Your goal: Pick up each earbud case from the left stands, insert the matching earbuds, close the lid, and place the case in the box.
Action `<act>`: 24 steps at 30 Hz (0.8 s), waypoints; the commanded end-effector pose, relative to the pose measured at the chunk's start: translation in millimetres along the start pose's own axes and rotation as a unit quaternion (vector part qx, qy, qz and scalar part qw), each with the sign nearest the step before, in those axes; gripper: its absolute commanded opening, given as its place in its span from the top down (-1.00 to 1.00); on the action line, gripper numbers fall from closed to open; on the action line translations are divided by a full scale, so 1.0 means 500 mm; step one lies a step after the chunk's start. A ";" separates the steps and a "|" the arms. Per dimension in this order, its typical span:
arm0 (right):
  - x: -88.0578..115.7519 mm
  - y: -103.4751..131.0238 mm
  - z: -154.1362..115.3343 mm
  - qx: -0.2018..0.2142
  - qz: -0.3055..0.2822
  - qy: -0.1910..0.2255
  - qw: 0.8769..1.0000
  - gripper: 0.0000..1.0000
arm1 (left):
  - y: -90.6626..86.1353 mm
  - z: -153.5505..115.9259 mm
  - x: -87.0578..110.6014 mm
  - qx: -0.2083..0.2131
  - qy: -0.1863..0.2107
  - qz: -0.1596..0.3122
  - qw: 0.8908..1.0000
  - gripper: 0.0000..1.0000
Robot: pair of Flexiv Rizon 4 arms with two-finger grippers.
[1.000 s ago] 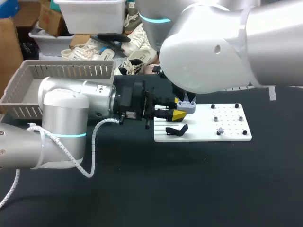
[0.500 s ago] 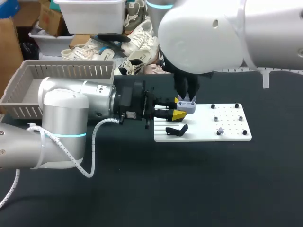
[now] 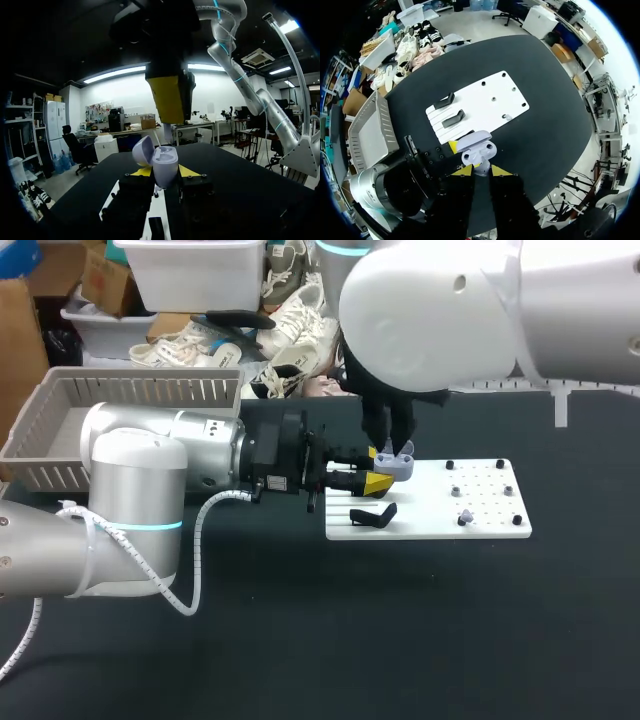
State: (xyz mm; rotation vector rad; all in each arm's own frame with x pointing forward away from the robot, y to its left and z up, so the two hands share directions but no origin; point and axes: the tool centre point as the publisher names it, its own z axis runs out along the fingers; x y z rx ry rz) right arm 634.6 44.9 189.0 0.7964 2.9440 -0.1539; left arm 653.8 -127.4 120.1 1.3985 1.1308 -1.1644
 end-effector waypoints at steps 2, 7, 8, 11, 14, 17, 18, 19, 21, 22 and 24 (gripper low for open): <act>0.003 -0.019 0.008 -0.014 0.002 -0.001 1.000 1.00 | -0.001 0.000 0.001 -0.001 -0.001 0.001 1.000 1.00; -0.001 -0.021 0.008 -0.023 0.002 -0.002 1.000 1.00 | -0.001 0.000 0.001 -0.001 -0.001 0.001 1.000 1.00; -0.001 -0.021 0.008 -0.023 0.002 -0.003 1.000 1.00 | -0.001 0.000 0.001 -0.001 -0.001 0.001 1.000 1.00; -0.001 -0.021 0.008 -0.026 -0.001 -0.005 1.000 1.00 | -0.001 0.000 0.001 -0.001 -0.001 0.001 1.000 1.00; -0.001 -0.020 0.009 -0.030 -0.006 -0.007 0.999 1.00 | -0.001 0.000 0.001 -0.001 -0.001 0.001 1.000 1.00; -0.001 -0.020 0.011 -0.033 -0.011 -0.010 0.999 1.00 | -0.001 0.000 0.001 -0.001 -0.001 0.001 1.000 1.00; -0.001 -0.020 0.011 -0.034 -0.013 -0.012 0.999 1.00 | -0.001 0.000 0.001 -0.001 -0.001 0.001 1.000 1.00; -0.002 -0.021 0.013 -0.033 -0.013 -0.012 0.999 1.00 | -0.001 0.000 0.001 -0.001 -0.001 0.001 1.000 1.00; -0.003 -0.020 0.014 -0.031 -0.013 -0.014 0.999 1.00 | -0.001 0.000 0.001 -0.001 -0.001 0.001 1.000 1.00; -0.003 -0.020 0.015 -0.030 -0.013 -0.015 0.999 1.00 | -0.001 0.000 0.001 -0.001 -0.001 0.001 1.000 1.00; -0.005 -0.020 0.017 -0.029 -0.014 -0.016 0.999 1.00 | -0.001 0.000 0.001 -0.001 -0.001 0.001 1.000 1.00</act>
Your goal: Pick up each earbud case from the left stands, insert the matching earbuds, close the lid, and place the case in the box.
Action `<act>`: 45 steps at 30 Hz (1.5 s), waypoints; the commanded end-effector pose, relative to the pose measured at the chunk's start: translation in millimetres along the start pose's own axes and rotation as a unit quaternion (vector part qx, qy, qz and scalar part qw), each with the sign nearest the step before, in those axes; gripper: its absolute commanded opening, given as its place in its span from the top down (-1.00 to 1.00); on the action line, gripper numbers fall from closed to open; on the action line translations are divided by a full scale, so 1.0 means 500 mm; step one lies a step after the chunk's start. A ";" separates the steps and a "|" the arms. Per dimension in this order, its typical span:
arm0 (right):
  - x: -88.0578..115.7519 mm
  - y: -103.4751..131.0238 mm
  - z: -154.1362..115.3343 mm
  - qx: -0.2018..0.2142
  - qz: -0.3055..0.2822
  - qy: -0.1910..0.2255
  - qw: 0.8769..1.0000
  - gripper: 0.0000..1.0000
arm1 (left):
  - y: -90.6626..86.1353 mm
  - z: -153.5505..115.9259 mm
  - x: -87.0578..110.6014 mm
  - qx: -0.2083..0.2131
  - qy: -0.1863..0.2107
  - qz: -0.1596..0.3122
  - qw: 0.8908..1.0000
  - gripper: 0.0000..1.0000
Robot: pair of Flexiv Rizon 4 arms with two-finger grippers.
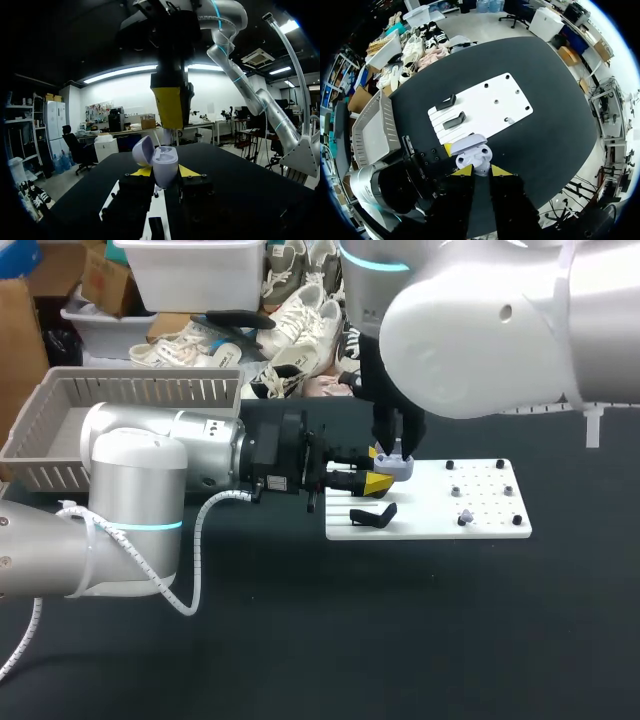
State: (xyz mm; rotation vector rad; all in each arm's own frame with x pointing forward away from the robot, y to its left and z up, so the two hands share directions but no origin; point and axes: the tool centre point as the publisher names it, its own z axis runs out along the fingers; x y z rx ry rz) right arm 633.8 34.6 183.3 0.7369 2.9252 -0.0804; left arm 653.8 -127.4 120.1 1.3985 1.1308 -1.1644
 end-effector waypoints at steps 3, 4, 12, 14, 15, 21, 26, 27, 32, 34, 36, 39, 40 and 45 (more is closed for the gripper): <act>0.001 -0.002 0.006 0.000 -0.001 -0.006 1.000 1.00 | -0.001 0.000 0.001 -0.001 -0.001 0.001 1.000 1.00; 0.001 -0.002 0.006 0.000 -0.001 -0.007 1.000 1.00 | -0.001 0.000 0.001 -0.001 -0.001 0.001 1.000 1.00; -0.003 -0.001 0.008 0.001 -0.002 -0.011 1.000 1.00 | -0.001 0.000 0.001 -0.001 -0.001 0.001 1.000 1.00; -0.004 -0.001 0.009 0.002 -0.002 -0.011 1.000 1.00 | -0.001 0.000 0.001 -0.001 -0.001 0.001 1.000 1.00; -0.004 -0.001 0.010 0.002 -0.002 -0.011 1.000 1.00 | -0.001 0.000 0.001 -0.001 -0.001 0.001 1.000 1.00; -0.006 0.000 0.013 0.004 -0.001 -0.010 1.000 1.00 | -0.001 0.000 0.001 -0.001 -0.001 0.001 1.000 1.00; -0.007 -0.001 0.015 0.007 -0.001 -0.010 1.000 1.00 | -0.001 0.000 0.001 -0.001 -0.001 0.001 1.000 1.00; -0.007 0.000 0.016 0.007 -0.001 -0.010 1.000 1.00 | -0.001 0.000 0.001 -0.001 -0.001 0.001 1.000 1.00; -0.008 0.000 0.019 0.008 -0.001 -0.010 1.000 1.00 | -0.001 0.000 0.001 -0.001 -0.001 0.001 1.000 1.00; -0.009 0.000 0.021 0.009 -0.001 -0.010 1.000 1.00 | -0.001 0.000 0.001 -0.001 -0.001 0.001 1.000 1.00; -0.009 0.000 0.023 0.011 0.000 -0.010 1.000 1.00 | -0.001 0.000 0.001 -0.001 -0.001 0.001 1.000 1.00; -0.009 0.000 0.024 0.013 0.001 -0.010 1.000 1.00 | -0.001 0.000 0.001 -0.001 -0.001 0.001 1.000 1.00; -0.009 0.000 0.025 0.014 0.001 -0.011 1.000 1.00 | -0.001 0.000 0.001 -0.001 -0.001 0.001 1.000 1.00; -0.009 0.001 0.030 0.018 0.002 -0.009 1.000 1.00 | -0.001 0.000 0.001 -0.001 -0.001 0.001 1.000 1.00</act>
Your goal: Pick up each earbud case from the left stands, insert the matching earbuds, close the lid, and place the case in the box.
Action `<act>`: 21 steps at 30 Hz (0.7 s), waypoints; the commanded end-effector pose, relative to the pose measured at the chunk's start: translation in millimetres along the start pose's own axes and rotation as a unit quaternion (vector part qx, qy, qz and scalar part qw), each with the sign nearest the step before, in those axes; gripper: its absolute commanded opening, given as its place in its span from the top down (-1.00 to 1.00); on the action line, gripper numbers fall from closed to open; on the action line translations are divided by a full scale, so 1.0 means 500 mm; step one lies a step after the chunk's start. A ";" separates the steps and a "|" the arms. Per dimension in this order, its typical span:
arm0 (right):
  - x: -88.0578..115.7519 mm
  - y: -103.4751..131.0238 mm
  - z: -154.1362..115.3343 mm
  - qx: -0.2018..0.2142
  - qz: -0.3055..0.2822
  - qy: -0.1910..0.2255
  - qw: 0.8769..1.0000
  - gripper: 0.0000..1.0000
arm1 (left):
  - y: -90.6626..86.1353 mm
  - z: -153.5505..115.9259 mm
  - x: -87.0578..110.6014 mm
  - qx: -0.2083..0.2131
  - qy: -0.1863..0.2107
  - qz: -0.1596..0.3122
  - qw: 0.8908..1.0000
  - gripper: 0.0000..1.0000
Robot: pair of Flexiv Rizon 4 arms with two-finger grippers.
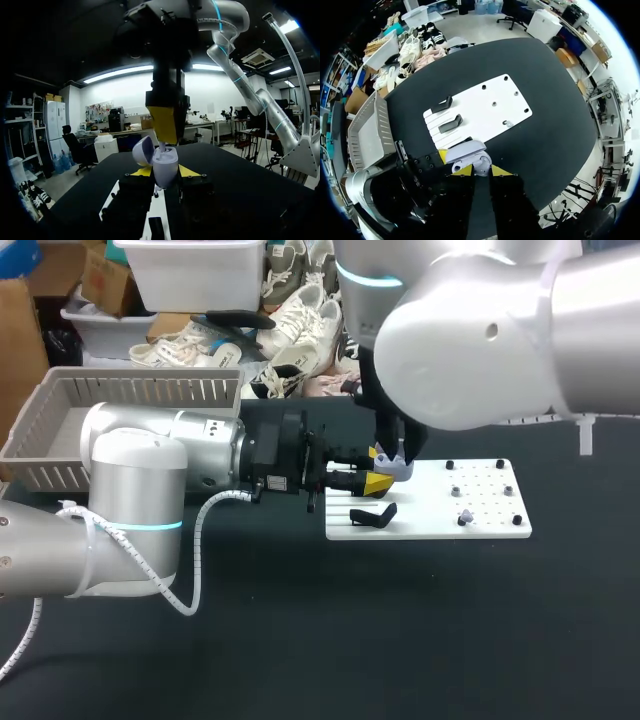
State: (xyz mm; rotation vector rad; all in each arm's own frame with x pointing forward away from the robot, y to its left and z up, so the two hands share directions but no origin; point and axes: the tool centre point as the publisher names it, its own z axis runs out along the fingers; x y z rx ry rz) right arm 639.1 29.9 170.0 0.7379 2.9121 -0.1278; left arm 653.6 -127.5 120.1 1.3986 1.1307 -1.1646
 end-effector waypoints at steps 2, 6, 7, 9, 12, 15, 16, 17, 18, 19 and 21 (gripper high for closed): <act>0.001 0.004 0.003 0.005 0.002 0.000 1.000 1.00 | 0.000 0.000 0.001 -0.001 -0.001 0.001 1.000 1.00; 0.000 0.006 0.006 0.006 0.002 0.002 1.000 1.00 | 0.000 0.000 0.001 -0.001 -0.001 0.001 1.000 1.00; 0.000 0.007 0.007 0.007 0.002 0.002 1.000 1.00 | 0.000 0.000 0.001 -0.001 -0.001 0.001 1.000 1.00; 0.001 0.007 0.008 0.008 0.002 0.003 1.000 0.57 | 0.000 0.000 0.001 -0.001 -0.001 0.001 1.000 1.00; 0.001 0.007 0.008 0.008 0.002 0.005 1.000 0.26 | 0.000 0.000 0.001 -0.001 -0.001 0.001 1.000 1.00; 0.002 0.007 0.002 0.005 0.003 0.002 1.000 0.19 | 0.000 0.000 0.001 -0.001 -0.001 0.001 1.000 1.00; 0.003 0.005 -0.002 0.002 0.004 0.001 1.000 0.18 | 0.000 0.000 0.001 -0.001 -0.001 0.001 1.000 1.00; 0.004 0.003 -0.006 0.000 0.005 -0.001 1.000 0.17 | 0.000 0.000 0.001 -0.001 -0.001 0.001 1.000 1.00; 0.005 0.000 -0.011 -0.004 0.007 -0.002 1.000 0.17 | 0.000 0.000 0.001 -0.001 -0.001 0.001 1.000 1.00; 0.006 -0.004 -0.017 -0.009 0.009 -0.002 1.000 0.17 | 0.000 0.000 0.001 -0.001 -0.001 0.001 1.000 1.00; 0.008 -0.016 -0.027 -0.016 0.015 -0.005 1.000 0.17 | 0.000 0.000 0.001 -0.001 -0.001 0.001 1.000 1.00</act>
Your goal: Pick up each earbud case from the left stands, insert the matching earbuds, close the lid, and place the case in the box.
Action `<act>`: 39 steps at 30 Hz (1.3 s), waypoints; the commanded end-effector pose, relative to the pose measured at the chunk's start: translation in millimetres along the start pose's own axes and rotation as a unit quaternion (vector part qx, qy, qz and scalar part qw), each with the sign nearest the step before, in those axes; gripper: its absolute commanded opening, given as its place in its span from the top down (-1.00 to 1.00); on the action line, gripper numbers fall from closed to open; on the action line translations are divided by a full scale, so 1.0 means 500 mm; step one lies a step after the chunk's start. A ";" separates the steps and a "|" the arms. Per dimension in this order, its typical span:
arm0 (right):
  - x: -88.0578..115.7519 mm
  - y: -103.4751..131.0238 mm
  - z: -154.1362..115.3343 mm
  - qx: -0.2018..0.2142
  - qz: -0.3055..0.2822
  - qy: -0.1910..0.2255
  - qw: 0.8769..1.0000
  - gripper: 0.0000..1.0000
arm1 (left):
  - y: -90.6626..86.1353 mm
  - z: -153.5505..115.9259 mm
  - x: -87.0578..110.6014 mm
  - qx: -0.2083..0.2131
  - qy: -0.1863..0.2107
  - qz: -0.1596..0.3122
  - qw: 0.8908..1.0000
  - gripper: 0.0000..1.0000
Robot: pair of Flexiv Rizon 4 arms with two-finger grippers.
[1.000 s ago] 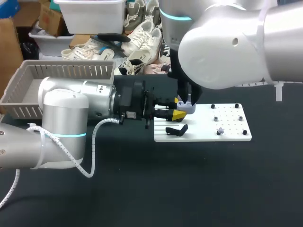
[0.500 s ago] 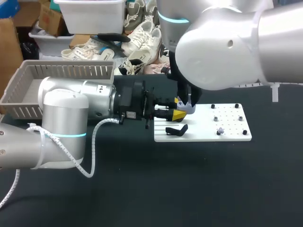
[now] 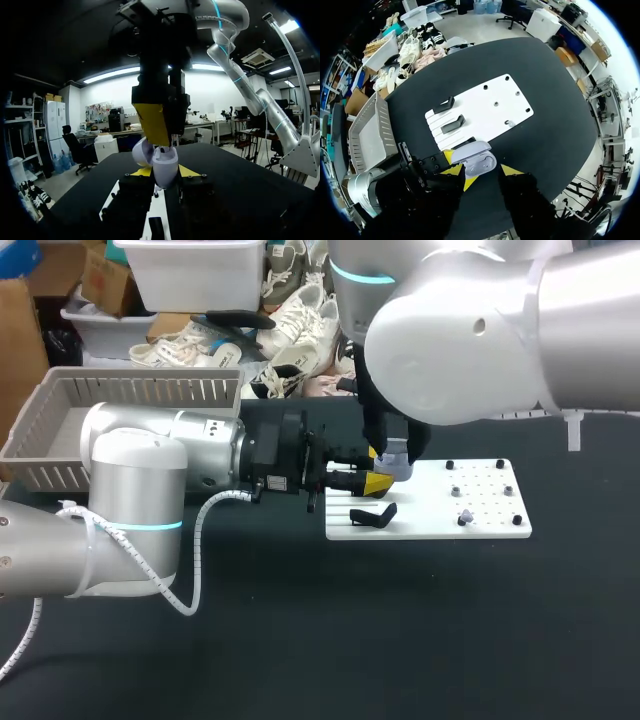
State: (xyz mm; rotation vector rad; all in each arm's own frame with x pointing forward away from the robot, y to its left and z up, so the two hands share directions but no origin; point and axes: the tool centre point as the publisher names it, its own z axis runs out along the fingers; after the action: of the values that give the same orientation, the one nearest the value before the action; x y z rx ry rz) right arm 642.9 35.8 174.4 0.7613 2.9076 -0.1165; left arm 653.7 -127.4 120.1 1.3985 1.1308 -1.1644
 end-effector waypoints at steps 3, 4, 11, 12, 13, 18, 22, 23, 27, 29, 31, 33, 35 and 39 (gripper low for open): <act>0.007 -0.056 -0.028 -0.012 0.023 -0.009 1.000 0.19 | -0.001 0.000 0.001 -0.001 -0.001 0.001 1.000 1.00; 0.004 -0.064 -0.031 -0.013 0.027 -0.009 1.000 0.20 | -0.001 0.000 0.001 -0.001 -0.001 0.001 1.000 1.00; -0.016 -0.119 -0.033 -0.027 0.029 -0.009 0.999 0.23 | -0.001 0.000 0.001 -0.001 -0.001 0.001 1.000 1.00; -0.017 -0.125 -0.031 -0.034 0.019 -0.009 0.999 0.23 | -0.001 0.000 0.001 -0.001 -0.001 0.001 1.000 1.00; -0.019 -0.131 -0.029 -0.041 0.012 -0.011 0.999 0.22 | -0.001 0.000 0.001 -0.001 -0.001 0.001 1.000 1.00; -0.030 -0.159 -0.019 -0.056 -0.003 -0.033 0.998 0.23 | -0.001 0.000 0.001 -0.001 -0.001 0.001 1.000 1.00; -0.039 -0.186 -0.002 -0.058 -0.007 -0.037 0.998 0.11 | -0.001 0.000 0.001 -0.001 -0.001 0.001 1.000 1.00; -0.041 -0.192 0.003 -0.059 -0.008 -0.037 0.998 0.11 | -0.001 0.000 0.001 -0.001 -0.001 0.001 1.000 1.00; -0.047 -0.210 0.025 -0.072 -0.012 -0.031 0.997 0.08 | -0.001 0.000 0.001 -0.001 -0.001 0.001 1.000 1.00; -0.048 -0.218 0.034 -0.084 -0.011 -0.029 0.996 0.08 | -0.001 0.000 0.001 -0.001 -0.001 0.001 1.000 1.00; -0.052 -0.224 0.043 -0.098 -0.007 -0.022 0.995 0.11 | -0.001 0.000 0.001 -0.001 -0.001 0.001 1.000 1.00; -0.053 -0.227 0.054 -0.108 -0.007 -0.016 0.994 0.12 | -0.001 0.000 0.001 -0.001 -0.001 0.001 1.000 1.00; -0.051 -0.226 0.066 -0.111 -0.009 -0.014 0.994 0.11 | -0.001 0.000 0.001 -0.001 -0.001 0.001 1.000 1.00; -0.048 -0.224 0.081 -0.122 -0.014 -0.010 0.992 0.08 | -0.001 0.000 0.001 -0.001 -0.001 0.001 1.000 1.00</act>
State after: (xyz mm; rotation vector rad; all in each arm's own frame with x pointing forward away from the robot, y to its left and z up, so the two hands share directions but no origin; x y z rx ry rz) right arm 616.4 -74.3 148.3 0.6894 2.8723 0.1232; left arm 653.7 -127.4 120.1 1.3985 1.1308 -1.1644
